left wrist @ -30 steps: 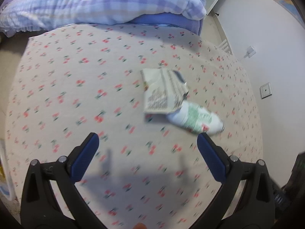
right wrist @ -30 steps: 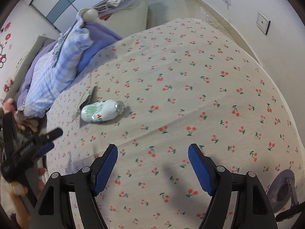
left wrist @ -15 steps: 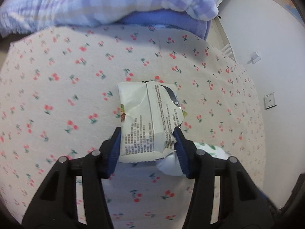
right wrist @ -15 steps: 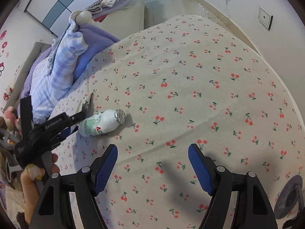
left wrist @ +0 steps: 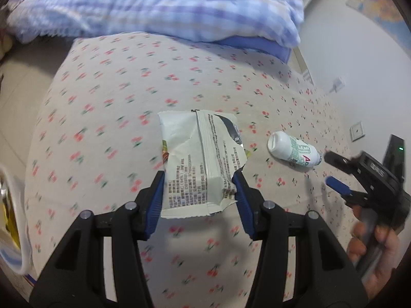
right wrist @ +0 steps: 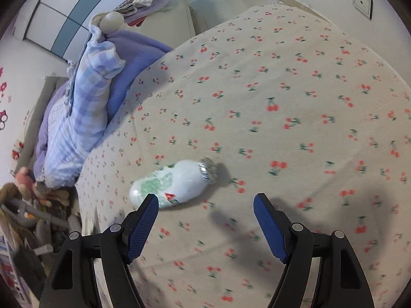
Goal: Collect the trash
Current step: 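Grasp the white yogurt bottle with the right tool while the left tool carries the wrapper to the bin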
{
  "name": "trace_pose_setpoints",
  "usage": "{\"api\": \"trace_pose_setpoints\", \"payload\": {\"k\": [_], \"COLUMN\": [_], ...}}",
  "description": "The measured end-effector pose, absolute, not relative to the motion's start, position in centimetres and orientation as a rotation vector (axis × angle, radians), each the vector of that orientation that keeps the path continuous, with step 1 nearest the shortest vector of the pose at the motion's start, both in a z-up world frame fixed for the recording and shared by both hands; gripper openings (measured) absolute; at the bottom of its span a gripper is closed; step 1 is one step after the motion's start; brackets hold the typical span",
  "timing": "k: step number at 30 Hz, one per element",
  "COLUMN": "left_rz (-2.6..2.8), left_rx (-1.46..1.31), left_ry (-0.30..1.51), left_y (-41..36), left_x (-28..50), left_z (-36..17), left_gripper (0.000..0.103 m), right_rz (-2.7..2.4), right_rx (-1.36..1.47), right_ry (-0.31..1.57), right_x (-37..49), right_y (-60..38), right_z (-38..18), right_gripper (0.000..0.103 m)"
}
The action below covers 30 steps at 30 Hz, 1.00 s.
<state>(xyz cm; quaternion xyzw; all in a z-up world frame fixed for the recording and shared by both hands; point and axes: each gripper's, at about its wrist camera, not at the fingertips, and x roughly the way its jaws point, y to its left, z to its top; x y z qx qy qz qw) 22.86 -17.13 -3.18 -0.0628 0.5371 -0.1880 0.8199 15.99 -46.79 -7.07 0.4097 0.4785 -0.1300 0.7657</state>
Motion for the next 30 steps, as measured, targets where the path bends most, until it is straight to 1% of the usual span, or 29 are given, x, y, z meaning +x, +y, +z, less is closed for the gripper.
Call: {"api": "trace_pose_setpoints", "payload": {"k": [5,9,10,11,12,13,17,19,21,26,30], "left_rz": [-0.343,-0.312,-0.304,-0.297,-0.293,-0.287,-0.258,-0.245,-0.234,-0.205,-0.176], "left_rx": [-0.214,-0.209,-0.214,-0.223,-0.225,-0.222,-0.219,-0.227,-0.232,-0.235,-0.238], "left_ry": [1.159,1.143,1.138,1.136,1.135,1.136,1.133,1.126,1.116,1.098,1.084], "left_y": [-12.4,-9.6,-8.8,-7.9,-7.2,-6.4,-3.6,-2.3,-1.0,1.9,4.4], "left_x": [21.4,20.7,20.6,20.5,20.4,20.3,19.7,19.3,18.9,18.0,17.4], "left_z": [-3.2,-2.8,-2.7,-2.6,-2.6,-2.5,-2.4,-2.2,-1.9,-1.5,-1.3], "left_gripper": [0.054,0.054,0.054,0.054,0.054,0.054,0.054,0.054,0.054,0.054,0.054], "right_rz": [-0.295,-0.353,-0.372,-0.382,-0.395,-0.389,-0.318,-0.287,-0.264,-0.22,-0.161], "right_rx": [0.862,0.84,0.816,0.8,0.768,0.751,0.804,0.822,0.82,0.711,0.688], "right_ry": [0.982,1.001,0.967,0.978,0.988,0.986,0.981,0.979,0.973,1.0,1.007], "right_x": [19.2,20.4,20.3,20.5,20.7,20.7,20.4,20.2,19.8,19.3,18.5], "right_y": [-45.2,-44.9,-44.8,-44.7,-44.4,-44.3,-44.3,-44.2,-44.0,-41.7,-39.2], "right_z": [-7.3,-9.4,-9.2,-9.1,-9.1,-9.0,-8.8,-8.4,-7.6,-5.4,-3.7], "right_gripper": [0.078,0.078,0.074,0.071,0.062,0.058,0.052,0.048,0.045,0.044,0.044]}}
